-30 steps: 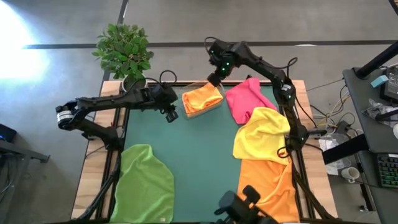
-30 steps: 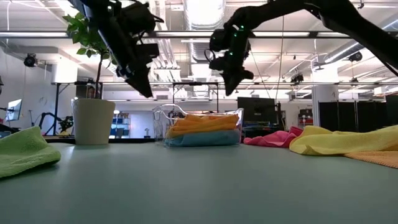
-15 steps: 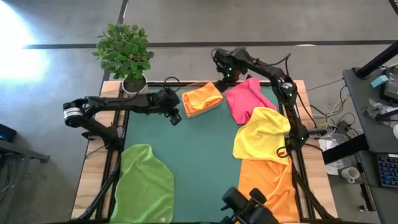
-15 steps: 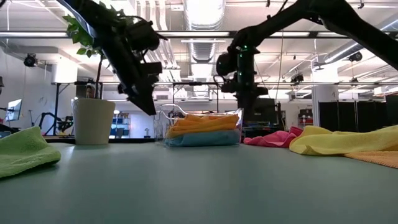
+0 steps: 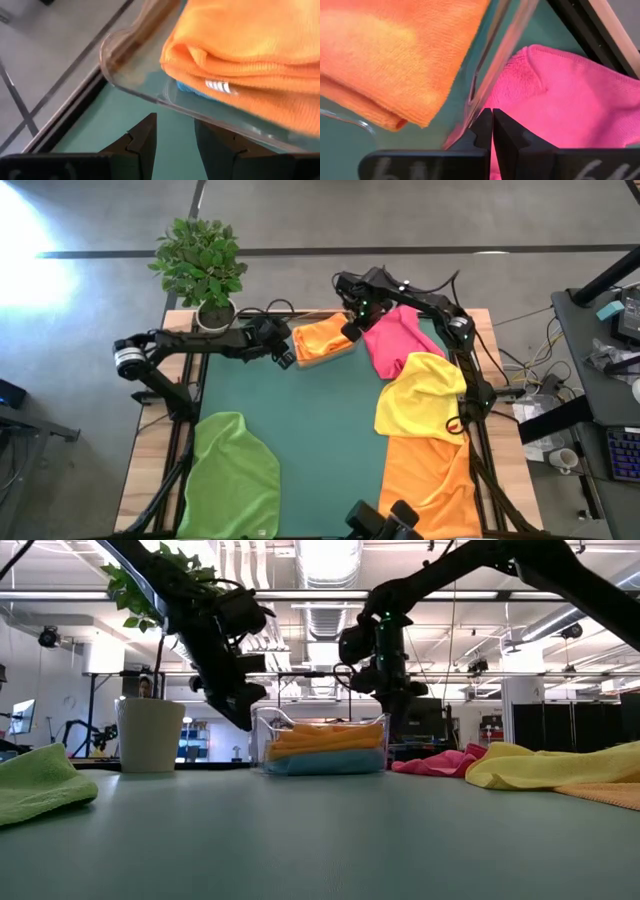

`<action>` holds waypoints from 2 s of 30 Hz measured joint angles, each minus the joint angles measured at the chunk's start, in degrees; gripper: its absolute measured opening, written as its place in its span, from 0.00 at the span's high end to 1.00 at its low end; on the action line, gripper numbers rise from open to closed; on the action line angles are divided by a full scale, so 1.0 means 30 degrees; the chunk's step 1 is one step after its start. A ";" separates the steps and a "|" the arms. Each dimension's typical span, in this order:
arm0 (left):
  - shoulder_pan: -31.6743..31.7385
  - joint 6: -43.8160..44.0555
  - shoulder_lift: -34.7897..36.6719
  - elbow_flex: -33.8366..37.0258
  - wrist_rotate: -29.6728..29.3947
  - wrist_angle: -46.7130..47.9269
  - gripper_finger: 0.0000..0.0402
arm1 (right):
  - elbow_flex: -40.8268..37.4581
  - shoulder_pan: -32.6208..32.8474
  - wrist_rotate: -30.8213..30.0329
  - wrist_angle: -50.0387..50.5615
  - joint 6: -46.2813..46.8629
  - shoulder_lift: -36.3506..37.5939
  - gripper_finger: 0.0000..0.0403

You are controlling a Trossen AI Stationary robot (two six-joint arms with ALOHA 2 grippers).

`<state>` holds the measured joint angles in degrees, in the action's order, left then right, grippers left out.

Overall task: Fold microfiber towels
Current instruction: Adjust the transparent bin on the table, then fold the yellow microfiber towel

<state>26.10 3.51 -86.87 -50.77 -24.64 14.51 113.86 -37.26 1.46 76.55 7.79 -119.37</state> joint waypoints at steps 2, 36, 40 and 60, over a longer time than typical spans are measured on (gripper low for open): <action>0.0325 -0.0015 0.0028 -0.0109 -0.0060 -0.0536 0.71 | -0.0015 0.0247 -0.0142 0.0099 0.0380 0.0001 0.98; 0.2735 -0.3310 0.5314 -0.0426 0.0634 -0.0113 0.71 | -0.1570 0.1678 -0.1042 -0.0124 0.1391 0.5509 0.98; 0.2152 -0.3258 0.6697 -0.0148 0.2423 -0.0058 0.71 | -0.4184 0.2302 -0.1059 -0.0613 0.2082 0.7996 0.98; -0.0712 -0.3315 0.4866 0.0322 0.7923 -0.6370 0.71 | -1.6631 0.9808 -0.2011 -0.5617 1.0792 1.7345 0.98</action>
<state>23.96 -6.44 -72.27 -49.80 -0.87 -4.60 63.97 -7.84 -4.57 59.70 40.16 -67.34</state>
